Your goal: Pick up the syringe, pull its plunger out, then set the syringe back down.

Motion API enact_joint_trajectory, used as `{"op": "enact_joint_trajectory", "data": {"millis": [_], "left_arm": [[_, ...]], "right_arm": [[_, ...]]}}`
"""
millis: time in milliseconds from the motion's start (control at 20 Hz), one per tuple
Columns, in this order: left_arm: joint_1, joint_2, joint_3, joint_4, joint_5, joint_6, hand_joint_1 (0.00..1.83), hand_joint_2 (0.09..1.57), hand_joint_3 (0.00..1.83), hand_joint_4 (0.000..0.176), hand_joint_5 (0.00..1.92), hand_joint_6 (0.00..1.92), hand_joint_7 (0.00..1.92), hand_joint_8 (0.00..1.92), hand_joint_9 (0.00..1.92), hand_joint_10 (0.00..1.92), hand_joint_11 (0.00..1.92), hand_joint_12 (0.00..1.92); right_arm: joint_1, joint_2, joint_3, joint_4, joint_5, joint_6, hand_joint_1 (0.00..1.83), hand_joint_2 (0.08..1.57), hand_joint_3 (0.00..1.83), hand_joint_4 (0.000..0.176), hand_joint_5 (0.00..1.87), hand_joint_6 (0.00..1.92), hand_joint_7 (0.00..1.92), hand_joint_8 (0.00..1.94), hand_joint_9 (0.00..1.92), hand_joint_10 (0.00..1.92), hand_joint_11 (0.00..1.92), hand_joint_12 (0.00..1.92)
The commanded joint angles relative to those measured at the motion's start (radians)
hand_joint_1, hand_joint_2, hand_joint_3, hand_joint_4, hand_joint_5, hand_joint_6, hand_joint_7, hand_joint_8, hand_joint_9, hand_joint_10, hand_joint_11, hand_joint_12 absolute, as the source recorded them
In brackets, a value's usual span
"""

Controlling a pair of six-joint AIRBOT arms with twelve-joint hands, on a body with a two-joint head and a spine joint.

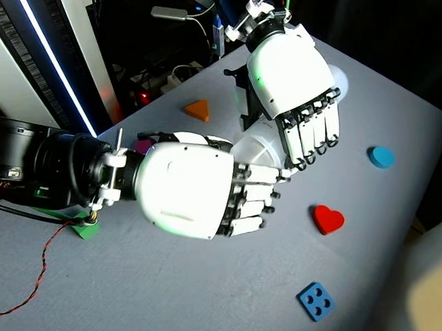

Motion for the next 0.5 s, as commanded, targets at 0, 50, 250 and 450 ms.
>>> {"op": "enact_joint_trajectory", "data": {"millis": [0, 50, 250, 450], "left_arm": [[-0.013, 0.009, 0.000, 0.097, 0.052, 0.023, 1.37, 1.14, 0.00, 0.000, 0.79, 1.07, 0.97, 1.01, 0.89, 1.34, 0.81, 1.32], [-0.014, 0.009, 0.000, 0.097, 0.052, 0.023, 1.37, 1.15, 0.00, 0.000, 0.78, 1.11, 0.95, 1.03, 0.87, 1.36, 0.76, 1.34], [-0.014, 0.010, 0.000, 0.097, 0.052, 0.023, 1.38, 1.13, 0.00, 0.000, 0.80, 1.04, 0.99, 0.99, 0.93, 1.31, 0.82, 1.32], [-0.012, 0.018, 0.003, 0.097, 0.052, 0.023, 1.37, 1.14, 0.00, 0.000, 0.81, 1.08, 0.96, 1.02, 0.87, 1.34, 0.80, 1.31]], "right_arm": [[0.009, 0.014, 0.004, -0.014, -0.111, 0.009, 1.49, 1.11, 0.00, 0.000, 0.85, 0.93, 0.98, 0.84, 0.95, 1.15, 0.84, 1.61], [0.009, 0.018, 0.002, -0.014, -0.111, 0.009, 1.49, 1.10, 0.00, 0.000, 0.87, 0.92, 1.00, 0.80, 0.97, 1.12, 0.85, 1.60], [0.010, 0.036, -0.003, -0.014, -0.111, 0.009, 1.49, 1.09, 0.00, 0.000, 0.90, 0.87, 1.04, 0.74, 0.99, 1.09, 0.85, 1.59], [0.012, 0.067, -0.014, -0.015, -0.104, 0.007, 1.49, 1.09, 0.00, 0.000, 0.89, 0.88, 1.07, 0.71, 0.98, 1.10, 0.86, 1.59]]}}
